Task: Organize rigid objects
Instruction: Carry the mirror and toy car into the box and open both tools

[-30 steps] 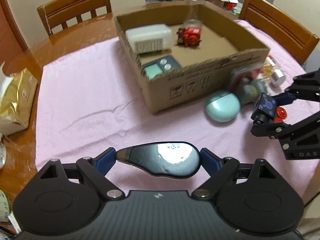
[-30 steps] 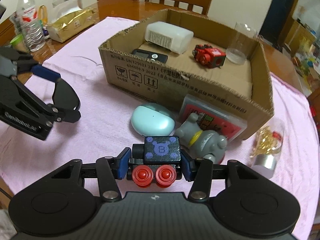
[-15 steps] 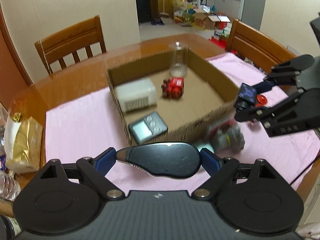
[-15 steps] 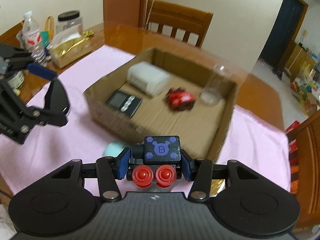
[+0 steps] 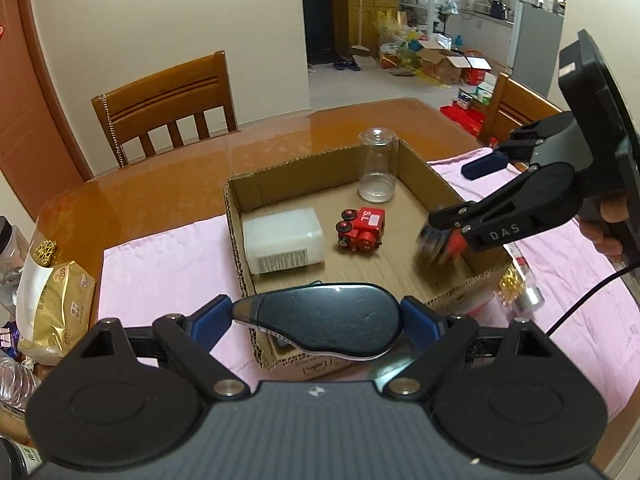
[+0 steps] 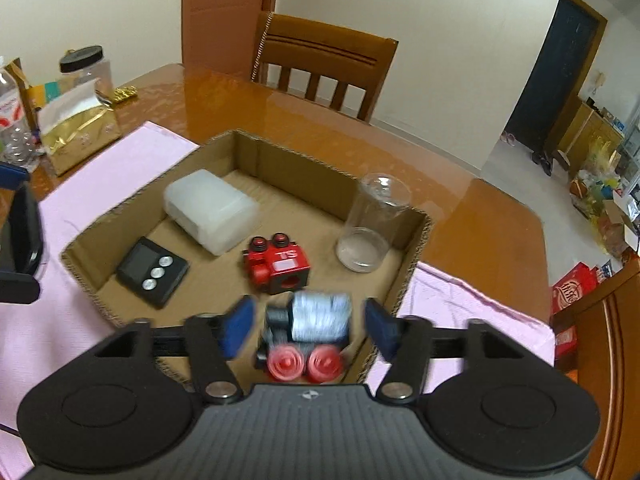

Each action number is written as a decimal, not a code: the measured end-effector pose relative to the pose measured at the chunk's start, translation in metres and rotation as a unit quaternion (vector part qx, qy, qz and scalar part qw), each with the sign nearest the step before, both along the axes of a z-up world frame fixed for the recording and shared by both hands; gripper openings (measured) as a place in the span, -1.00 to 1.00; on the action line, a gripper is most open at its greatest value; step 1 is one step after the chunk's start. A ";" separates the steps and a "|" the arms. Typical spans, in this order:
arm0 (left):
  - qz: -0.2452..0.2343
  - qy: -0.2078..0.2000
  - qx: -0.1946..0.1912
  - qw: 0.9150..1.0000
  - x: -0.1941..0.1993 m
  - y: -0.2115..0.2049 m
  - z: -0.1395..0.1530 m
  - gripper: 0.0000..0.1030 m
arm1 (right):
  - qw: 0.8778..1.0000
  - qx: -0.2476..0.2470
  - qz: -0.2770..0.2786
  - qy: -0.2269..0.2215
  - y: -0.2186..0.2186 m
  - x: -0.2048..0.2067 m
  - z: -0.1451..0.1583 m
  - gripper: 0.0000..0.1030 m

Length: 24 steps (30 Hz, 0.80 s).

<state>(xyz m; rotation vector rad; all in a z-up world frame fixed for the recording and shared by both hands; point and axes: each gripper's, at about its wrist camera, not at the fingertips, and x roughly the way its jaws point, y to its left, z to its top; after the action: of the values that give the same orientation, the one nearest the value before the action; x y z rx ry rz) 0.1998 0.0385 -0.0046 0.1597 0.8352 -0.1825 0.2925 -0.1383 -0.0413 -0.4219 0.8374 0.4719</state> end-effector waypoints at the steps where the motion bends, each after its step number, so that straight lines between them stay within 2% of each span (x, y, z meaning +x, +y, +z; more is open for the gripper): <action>1: 0.002 0.000 0.000 1.000 0.002 -0.001 -0.001 0.74 | 1.000 -0.002 0.000 -0.004 -0.001 0.000 0.001 0.53; 4: 0.007 0.004 0.001 1.000 0.009 -0.005 -0.003 0.74 | 1.000 -0.003 -0.006 -0.011 -0.007 0.000 0.002 0.84; 6: 0.006 0.005 0.001 1.000 0.014 -0.008 -0.004 0.74 | 1.000 0.005 -0.014 -0.013 -0.015 -0.004 0.005 0.99; 15: -0.006 0.009 0.010 1.000 0.037 -0.033 -0.014 0.74 | 0.999 0.025 -0.047 -0.005 -0.047 -0.033 0.017 1.00; 24: 0.018 0.028 0.023 0.999 0.050 -0.043 -0.041 0.74 | 0.996 0.034 -0.078 0.004 -0.069 -0.052 0.015 1.00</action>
<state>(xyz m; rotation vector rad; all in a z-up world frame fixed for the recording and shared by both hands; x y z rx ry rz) 0.2495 -0.0040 -0.0454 0.1826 0.8988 -0.1339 0.2406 -0.2070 -0.0264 -0.2889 0.8521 0.3571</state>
